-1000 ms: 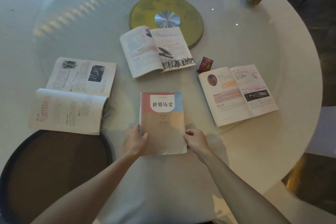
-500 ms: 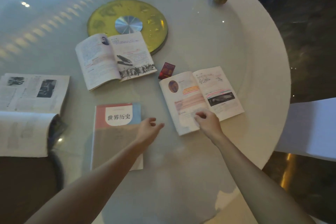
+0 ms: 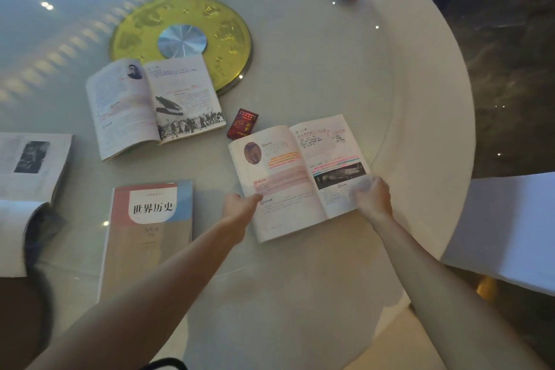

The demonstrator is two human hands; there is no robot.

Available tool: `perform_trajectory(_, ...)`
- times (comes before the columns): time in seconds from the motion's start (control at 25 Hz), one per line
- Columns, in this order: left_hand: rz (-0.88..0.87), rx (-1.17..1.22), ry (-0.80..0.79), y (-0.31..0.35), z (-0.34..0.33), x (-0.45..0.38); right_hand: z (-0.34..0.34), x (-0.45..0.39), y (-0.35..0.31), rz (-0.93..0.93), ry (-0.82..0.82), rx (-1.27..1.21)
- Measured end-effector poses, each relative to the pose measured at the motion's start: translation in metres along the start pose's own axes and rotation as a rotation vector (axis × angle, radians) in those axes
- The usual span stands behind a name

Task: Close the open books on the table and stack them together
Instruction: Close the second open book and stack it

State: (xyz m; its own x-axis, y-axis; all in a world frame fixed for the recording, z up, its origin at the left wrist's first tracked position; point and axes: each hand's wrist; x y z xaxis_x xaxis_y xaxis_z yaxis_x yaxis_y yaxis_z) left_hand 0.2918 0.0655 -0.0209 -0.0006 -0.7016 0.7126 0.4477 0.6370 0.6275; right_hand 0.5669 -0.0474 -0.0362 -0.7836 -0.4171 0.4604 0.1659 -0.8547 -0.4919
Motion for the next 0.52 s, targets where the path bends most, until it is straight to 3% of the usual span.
perform_trajectory(0.2,0.026,-0.237,0.086,0.013,-0.019,0.004,0.000,-0.004,0.008,-0.024,-0.050,0.094)
perform_trajectory(0.4,0.085,-0.011,0.026,0.014,-0.027,0.004,0.004,0.007,0.018,-0.049,-0.133,0.171)
perform_trajectory(0.52,0.073,0.062,-0.058,0.013,-0.034,0.010,0.002,0.014,0.031,-0.107,-0.175,-0.038)
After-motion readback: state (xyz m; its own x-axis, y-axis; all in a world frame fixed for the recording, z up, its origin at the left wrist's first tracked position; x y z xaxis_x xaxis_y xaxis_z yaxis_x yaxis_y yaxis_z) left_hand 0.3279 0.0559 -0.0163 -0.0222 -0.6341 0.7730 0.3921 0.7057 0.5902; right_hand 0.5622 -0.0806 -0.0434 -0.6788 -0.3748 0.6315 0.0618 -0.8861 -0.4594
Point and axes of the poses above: each hand's wrist, its own x-axis away from the middle knuckle, its own z-axis out of the back of the hand, y = z × x, and after that the axes turned 4 degrees about -z, right-handed
